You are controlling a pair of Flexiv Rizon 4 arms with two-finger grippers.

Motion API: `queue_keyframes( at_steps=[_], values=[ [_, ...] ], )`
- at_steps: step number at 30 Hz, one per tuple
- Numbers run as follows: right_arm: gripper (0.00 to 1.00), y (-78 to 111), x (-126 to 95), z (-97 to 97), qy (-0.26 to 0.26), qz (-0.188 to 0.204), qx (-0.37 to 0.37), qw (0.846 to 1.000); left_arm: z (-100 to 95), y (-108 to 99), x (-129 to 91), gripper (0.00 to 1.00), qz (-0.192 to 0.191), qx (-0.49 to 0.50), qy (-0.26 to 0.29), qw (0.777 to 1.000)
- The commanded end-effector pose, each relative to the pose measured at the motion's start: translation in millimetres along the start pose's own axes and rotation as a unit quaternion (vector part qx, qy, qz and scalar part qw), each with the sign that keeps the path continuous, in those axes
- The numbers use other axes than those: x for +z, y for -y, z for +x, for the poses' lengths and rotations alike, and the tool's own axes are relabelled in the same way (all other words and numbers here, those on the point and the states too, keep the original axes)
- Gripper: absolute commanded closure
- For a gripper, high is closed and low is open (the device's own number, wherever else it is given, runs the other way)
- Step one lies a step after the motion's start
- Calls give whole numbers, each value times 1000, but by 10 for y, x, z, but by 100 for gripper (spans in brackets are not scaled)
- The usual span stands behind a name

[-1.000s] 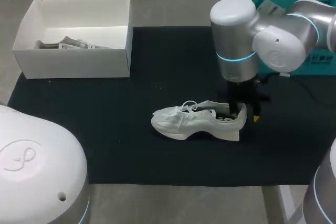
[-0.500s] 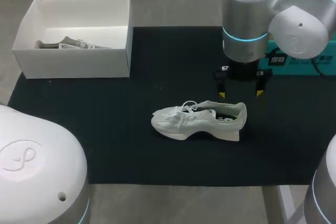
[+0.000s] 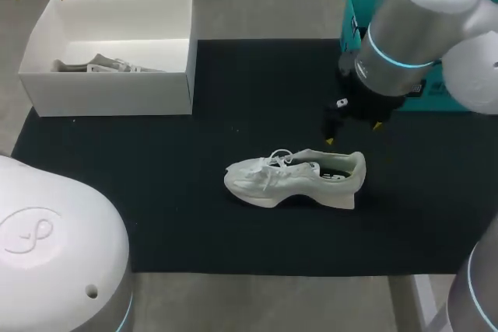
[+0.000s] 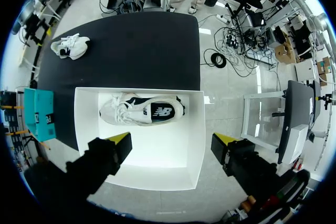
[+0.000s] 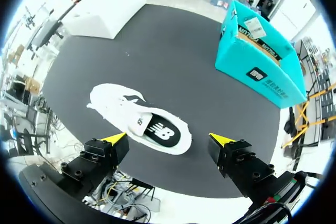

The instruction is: Take the shoe out of the shoebox, open the shoe tongue, remove and reinsert the insole, then place the shoe into the shoebox

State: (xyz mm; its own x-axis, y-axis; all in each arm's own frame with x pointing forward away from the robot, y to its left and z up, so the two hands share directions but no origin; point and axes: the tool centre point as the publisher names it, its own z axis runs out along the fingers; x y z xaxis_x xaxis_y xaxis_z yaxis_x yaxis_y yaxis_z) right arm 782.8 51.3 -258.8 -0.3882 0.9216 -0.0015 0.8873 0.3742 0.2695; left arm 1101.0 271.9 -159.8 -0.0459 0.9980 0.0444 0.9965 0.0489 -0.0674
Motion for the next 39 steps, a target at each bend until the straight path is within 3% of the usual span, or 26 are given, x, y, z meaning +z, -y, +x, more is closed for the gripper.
queue_keyframes(
  at_steps=[1,6,35,39],
  values=[
    [0,110,-9,38,-182,-38,-434,882,4,3,-5,0,0,0,-1,1000],
    [0,183,88,129,-107,57,-534,837,4,3,-5,0,0,0,-1,1000],
    [0,183,88,129,-107,57,-534,837,4,3,-5,0,0,0,-1,1000],
    [0,182,122,-27,-111,32,-517,848,4,3,-5,0,0,0,-1,1000]
  ],
)
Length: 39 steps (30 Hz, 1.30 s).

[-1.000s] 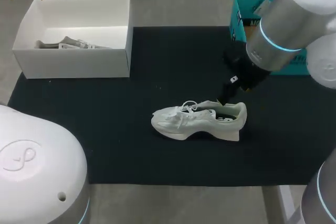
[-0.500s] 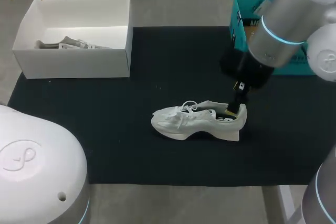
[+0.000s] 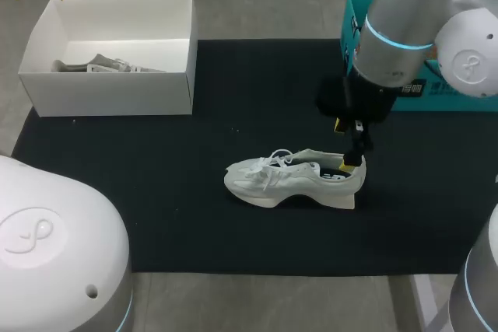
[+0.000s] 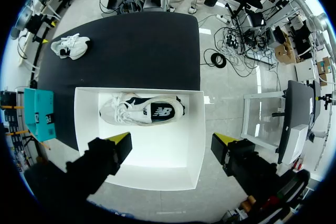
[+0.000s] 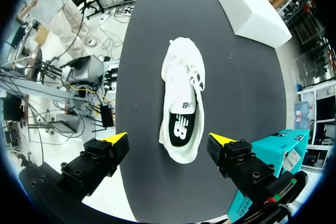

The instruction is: Take the shoe out of the shoebox, open the shoe tongue, remove and reinsert the insole, then place the shoe into the shoebox

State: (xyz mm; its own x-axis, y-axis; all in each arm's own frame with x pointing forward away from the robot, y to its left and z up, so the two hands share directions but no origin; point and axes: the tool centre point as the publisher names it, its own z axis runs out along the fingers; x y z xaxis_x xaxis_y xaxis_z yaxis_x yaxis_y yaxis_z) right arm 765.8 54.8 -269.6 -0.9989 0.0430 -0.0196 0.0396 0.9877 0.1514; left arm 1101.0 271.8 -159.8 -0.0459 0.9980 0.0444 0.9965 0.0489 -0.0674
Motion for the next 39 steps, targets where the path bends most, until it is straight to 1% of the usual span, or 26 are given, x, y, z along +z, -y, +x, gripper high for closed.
queue_keyframes(
  at_steps=[1,4,7,11,13,16,18,20,21,25,28,31,35,39],
  values=[
    [0,146,49,-66,4,-22,14,1000,5,3,-5,0,0,0,-1,1000],
    [0,236,97,-118,9,-33,31,999,5,3,-5,0,0,0,-1,1000],
    [0,316,171,-179,6,-35,34,999,5,3,-5,0,0,0,-1,1000],
    [0,426,264,-232,1,-41,17,999,5,3,-5,0,0,0,-1,1000],
    [0,500,296,-252,17,-80,-7,997,5,3,-5,0,0,0,-1,1000],
    [0,615,321,-277,33,-126,-37,991,5,3,-5,0,0,0,-1,1000],
    [0,685,348,-299,45,-151,-50,986,5,3,-5,0,0,0,-1,1000],
    [0,731,379,-319,46,-161,-60,984,5,3,-5,0,0,0,-1,1000],
    [0,750,403,-325,50,-173,-73,981,5,3,-5,0,0,0,-1,1000],
    [0,809,531,-351,30,-179,-69,981,5,3,-5,0,0,0,-1,1000],
    [0,857,638,-378,8,-178,-42,983,5,3,-5,0,0,0,-1,1000],
    [0,840,711,-393,-5,-175,-32,984,5,3,-5,0,0,0,-1,1000],
    [0,818,805,-420,-8,-179,-30,983,5,3,-5,0,0,0,-1,1000],
    [0,809,873,-439,0,-186,-25,982,5,3,-5,0,0,0,-1,1000]
  ],
)
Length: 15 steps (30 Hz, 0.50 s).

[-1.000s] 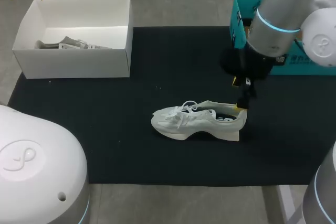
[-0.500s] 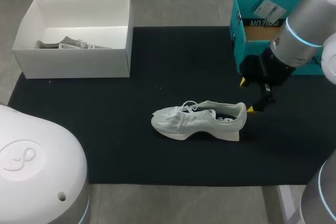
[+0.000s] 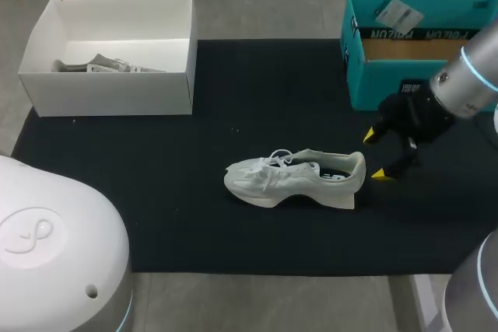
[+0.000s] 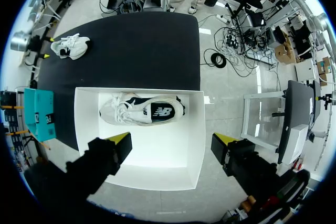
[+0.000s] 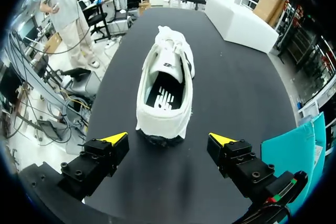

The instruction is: Take the shoe out of the shoebox, open the shoe tongue, remove and reinsert the insole, then place the shoe into the shoebox

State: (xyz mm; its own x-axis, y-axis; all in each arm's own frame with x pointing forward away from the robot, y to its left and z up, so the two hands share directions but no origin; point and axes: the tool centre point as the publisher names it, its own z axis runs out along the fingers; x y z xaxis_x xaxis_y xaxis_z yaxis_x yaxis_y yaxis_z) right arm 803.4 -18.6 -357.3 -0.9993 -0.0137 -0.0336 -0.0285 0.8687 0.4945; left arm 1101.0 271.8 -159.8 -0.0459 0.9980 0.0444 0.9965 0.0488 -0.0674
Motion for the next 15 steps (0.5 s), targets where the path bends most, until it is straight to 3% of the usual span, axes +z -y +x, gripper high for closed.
queue_keyframes(
  at_steps=[1,15],
  values=[
    [0,17,129,-51,5,-5,3,1000,5,3,-5,0,0,0,-1,1000],
    [0,77,383,69,30,-16,57,998,5,3,-5,0,0,0,-1,1000]
  ],
)
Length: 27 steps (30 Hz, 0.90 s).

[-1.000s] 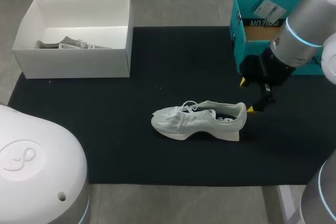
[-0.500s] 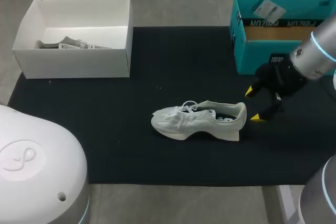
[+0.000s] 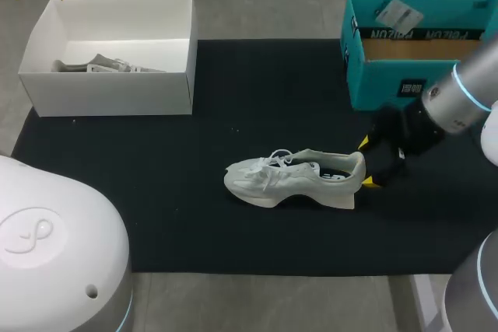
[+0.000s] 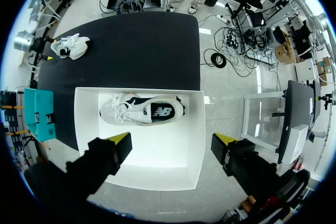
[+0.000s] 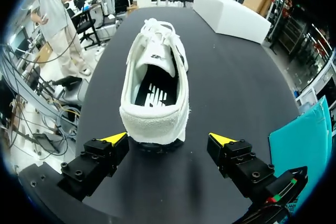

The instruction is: Take the shoe out of the shoebox, open the shoe tongue, remove and reinsert the insole, then place the shoe into the shoebox

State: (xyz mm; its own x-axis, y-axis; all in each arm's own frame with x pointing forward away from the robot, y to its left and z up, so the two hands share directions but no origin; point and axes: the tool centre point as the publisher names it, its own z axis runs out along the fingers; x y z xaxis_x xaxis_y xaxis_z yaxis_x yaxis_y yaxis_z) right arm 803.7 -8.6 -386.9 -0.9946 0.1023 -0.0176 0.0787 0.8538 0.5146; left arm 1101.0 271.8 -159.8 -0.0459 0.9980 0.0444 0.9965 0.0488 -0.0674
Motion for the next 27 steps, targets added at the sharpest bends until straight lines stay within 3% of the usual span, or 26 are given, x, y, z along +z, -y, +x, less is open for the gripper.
queue_keyframes(
  at_steps=[1,10,27],
  values=[
    [0,22,91,79,7,-7,3,1000,5,3,-5,0,0,0,-1,1000],
    [0,35,247,171,-1,-18,22,1000,5,3,-5,0,0,0,-1,1000],
    [0,-64,467,137,-7,-31,24,999,5,3,-5,0,0,0,-1,1000]
  ],
)
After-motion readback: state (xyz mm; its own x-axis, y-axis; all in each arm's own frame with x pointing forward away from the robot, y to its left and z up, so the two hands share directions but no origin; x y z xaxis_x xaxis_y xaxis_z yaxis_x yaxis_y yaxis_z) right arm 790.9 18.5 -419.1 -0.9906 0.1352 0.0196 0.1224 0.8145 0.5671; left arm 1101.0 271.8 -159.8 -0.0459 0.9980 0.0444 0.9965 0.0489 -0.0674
